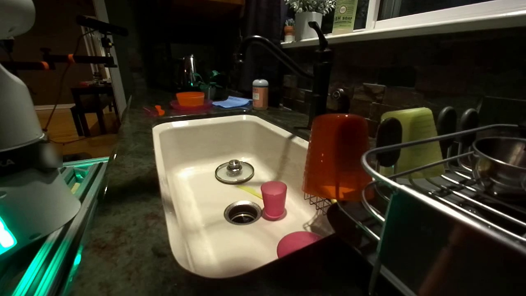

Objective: Put the yellow cup on the dishrack.

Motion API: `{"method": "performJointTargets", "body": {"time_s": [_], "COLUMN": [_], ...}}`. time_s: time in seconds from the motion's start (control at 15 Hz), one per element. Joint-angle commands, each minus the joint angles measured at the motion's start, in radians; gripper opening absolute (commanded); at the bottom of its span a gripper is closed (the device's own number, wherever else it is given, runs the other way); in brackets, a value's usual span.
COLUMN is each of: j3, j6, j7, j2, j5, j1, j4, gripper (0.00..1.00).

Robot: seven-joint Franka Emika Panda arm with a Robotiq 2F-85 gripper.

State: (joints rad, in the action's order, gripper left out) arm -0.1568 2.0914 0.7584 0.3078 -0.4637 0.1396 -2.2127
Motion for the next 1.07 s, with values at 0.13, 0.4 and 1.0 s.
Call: {"method": "performJointTargets", "body": {"time_s": [0.13,0.4,1.0], "j3": [-0.010,0.008,0.031], "j6": [-0.003,-0.030,-0.015], "j7": [-0.233,-0.268,-0.252], "j2": [0.060,0.068,0.038], "j5": [0.216,0.256,0.232], "j1": [0.034,0.064,0.089], "j4": [-0.041,-0.043,-0.017], "gripper": [1.00,1.00,1.00]}}
